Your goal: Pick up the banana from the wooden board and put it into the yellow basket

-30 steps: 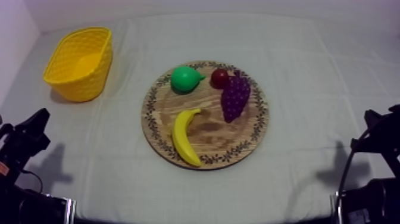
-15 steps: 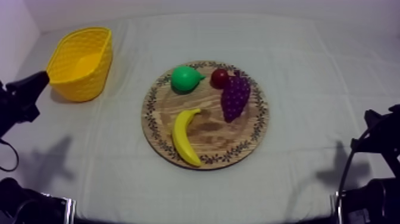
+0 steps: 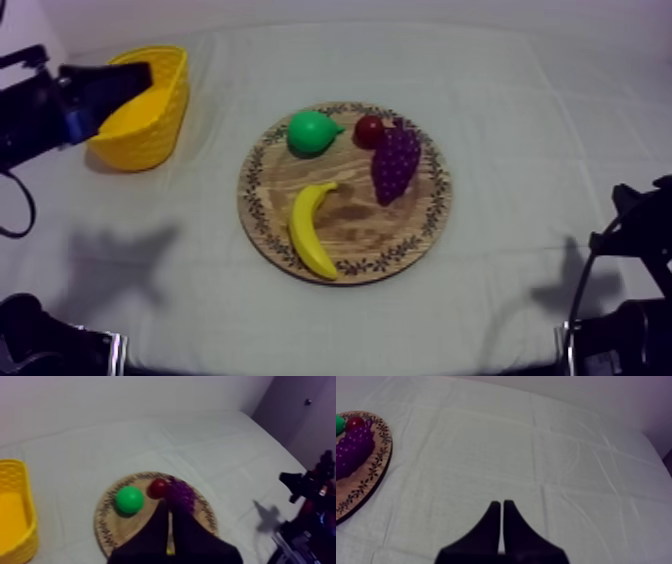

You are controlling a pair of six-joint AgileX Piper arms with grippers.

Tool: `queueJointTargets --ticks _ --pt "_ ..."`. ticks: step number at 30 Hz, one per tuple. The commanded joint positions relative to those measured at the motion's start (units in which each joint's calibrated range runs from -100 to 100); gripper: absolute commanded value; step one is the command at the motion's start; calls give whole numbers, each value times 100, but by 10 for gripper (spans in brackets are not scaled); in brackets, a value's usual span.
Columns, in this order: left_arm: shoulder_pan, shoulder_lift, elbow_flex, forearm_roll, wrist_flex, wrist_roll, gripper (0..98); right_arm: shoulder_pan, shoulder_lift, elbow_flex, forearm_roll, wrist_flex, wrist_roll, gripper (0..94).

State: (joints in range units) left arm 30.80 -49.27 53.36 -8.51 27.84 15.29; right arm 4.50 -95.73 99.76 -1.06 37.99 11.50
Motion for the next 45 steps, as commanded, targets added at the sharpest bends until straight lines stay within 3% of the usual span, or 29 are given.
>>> queueJointTargets --ticks 1,7,16,23,30,37,45 --pt "341 485 -280 -44 10 152 24 1 -2 2 1 -1 0 3" --pt "731 1355 -822 -217 376 627 24 1 -2 2 1 -1 0 3" --pt "889 2336 -1157 -217 1021 1071 23 1 -2 2 1 -1 0 3" --pt "897 2935 -1261 -72 1463 1254 25 1 -2 2 1 -1 0 3" --pt "804 3515 -1849 202 2237 1076 34 1 -2 2 1 -1 0 3" --pt "665 3819 -2214 371 3137 1090 44 1 -2 2 1 -1 0 3" --pt "635 3942 -2334 465 3752 1303 58 1 -2 2 1 -1 0 3"
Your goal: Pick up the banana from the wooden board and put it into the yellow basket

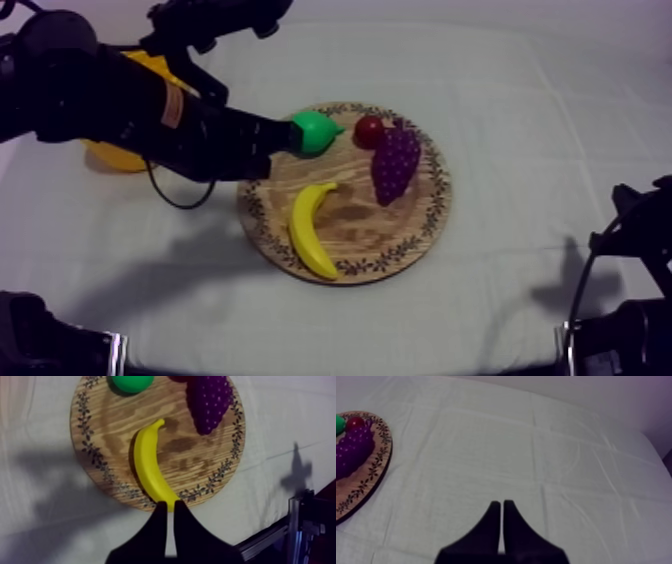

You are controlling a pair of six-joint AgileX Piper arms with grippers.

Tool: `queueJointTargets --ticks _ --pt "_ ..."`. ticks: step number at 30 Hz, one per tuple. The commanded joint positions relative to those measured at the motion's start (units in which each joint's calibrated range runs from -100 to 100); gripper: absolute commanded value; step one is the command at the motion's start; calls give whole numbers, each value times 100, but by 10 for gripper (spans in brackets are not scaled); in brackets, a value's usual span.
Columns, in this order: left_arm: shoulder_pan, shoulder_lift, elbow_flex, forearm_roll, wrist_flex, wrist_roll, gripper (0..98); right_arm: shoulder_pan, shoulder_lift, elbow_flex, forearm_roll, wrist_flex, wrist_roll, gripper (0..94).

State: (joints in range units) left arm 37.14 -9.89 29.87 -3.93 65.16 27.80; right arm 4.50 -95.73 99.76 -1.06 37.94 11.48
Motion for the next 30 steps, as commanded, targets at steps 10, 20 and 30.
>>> queueJointTargets --ticks 10,20,30 --pt "-69 119 157 224 7 228 310 1 -2 2 1 4 3 3" --pt "-127 197 344 371 -202 225 732 1 -2 2 1 4 3 3" --pt "-88 592 255 436 -320 225 728 1 -2 2 1 4 3 3"
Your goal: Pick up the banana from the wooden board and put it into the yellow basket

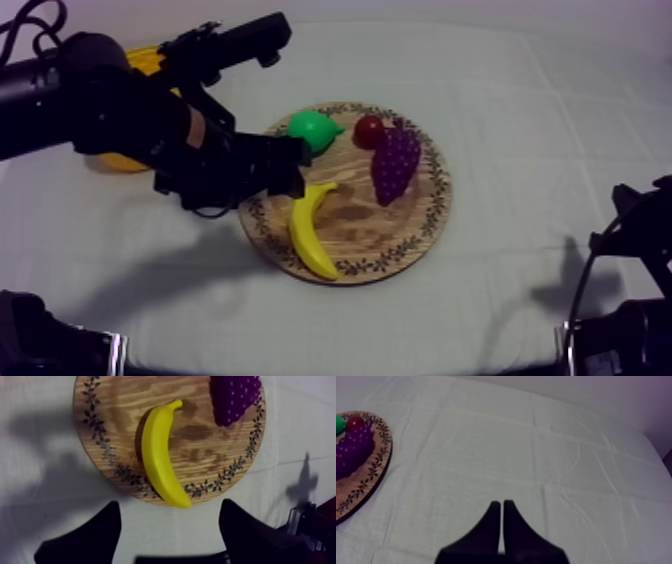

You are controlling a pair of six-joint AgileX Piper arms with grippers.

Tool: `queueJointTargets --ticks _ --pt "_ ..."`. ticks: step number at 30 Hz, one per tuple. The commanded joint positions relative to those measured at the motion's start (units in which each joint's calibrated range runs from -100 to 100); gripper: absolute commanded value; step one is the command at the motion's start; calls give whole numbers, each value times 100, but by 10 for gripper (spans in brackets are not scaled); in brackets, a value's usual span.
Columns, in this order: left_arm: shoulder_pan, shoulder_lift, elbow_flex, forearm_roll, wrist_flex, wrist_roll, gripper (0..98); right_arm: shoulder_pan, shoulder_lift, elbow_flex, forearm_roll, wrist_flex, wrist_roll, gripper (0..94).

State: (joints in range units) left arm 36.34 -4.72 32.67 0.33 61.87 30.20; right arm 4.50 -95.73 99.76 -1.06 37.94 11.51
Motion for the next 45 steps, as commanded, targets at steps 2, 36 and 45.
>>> queueJointTargets --ticks 2,36,45 --pt "-25 277 -116 25 28 -49 724 1 -2 2 1 4 0 3" --pt "-158 3340 -1694 431 873 -985 580 1 -2 2 1 4 0 3" --pt "0 3613 -2243 281 1240 -1211 409 1 -2 2 1 4 0 3"
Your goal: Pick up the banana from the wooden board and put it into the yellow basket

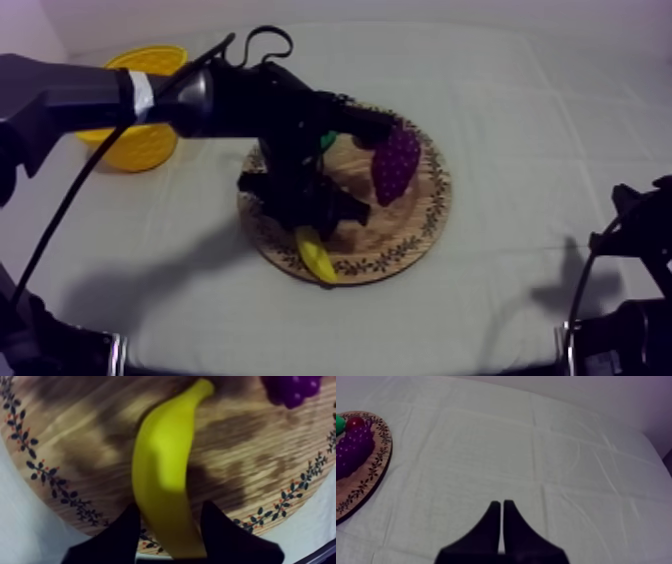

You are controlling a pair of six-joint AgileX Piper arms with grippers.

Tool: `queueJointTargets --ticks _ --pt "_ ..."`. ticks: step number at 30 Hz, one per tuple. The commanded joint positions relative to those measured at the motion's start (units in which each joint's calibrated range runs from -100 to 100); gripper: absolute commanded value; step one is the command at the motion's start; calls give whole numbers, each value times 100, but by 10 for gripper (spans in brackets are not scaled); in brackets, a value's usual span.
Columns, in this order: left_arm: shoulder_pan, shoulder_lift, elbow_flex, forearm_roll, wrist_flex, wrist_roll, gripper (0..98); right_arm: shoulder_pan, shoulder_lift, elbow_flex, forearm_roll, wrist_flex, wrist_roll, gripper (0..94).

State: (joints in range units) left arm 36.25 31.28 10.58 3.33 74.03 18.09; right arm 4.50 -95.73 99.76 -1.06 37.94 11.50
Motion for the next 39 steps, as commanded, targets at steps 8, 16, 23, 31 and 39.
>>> queueJointTargets --ticks 8,16,23,31,39 --pt "83 108 -124 -201 101 15 303 1 -2 2 1 4 0 3" --pt "-27 -212 -700 -715 892 14 286 1 -2 2 1 4 0 3" --pt "-632 -737 -1632 -1307 1807 -212 282 1 -2 2 1 4 0 3" --pt "-1727 -978 -2539 -1725 2183 -680 283 1 -2 2 1 4 0 3" --pt "-2753 -895 -2585 -1847 1935 -885 281 1 -2 2 1 4 0 3"
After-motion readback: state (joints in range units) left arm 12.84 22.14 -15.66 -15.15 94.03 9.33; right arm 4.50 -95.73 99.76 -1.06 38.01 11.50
